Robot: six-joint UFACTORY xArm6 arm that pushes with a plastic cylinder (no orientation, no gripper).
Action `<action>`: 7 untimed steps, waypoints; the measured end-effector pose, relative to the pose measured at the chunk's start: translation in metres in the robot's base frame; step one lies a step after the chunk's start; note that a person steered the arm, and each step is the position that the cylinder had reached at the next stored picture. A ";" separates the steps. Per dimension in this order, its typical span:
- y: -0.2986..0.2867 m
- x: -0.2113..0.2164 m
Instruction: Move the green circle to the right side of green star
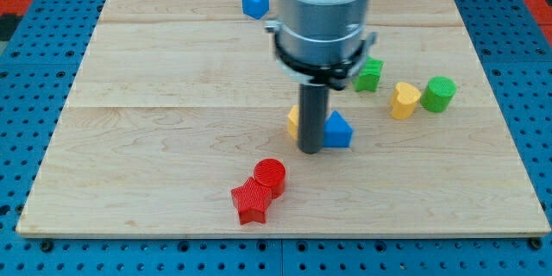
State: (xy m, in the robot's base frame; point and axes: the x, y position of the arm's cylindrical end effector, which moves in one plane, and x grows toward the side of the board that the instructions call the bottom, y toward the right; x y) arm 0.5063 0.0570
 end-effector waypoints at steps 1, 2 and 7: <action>0.016 0.000; 0.043 0.000; 0.150 -0.073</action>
State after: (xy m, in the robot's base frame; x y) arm 0.4335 0.2066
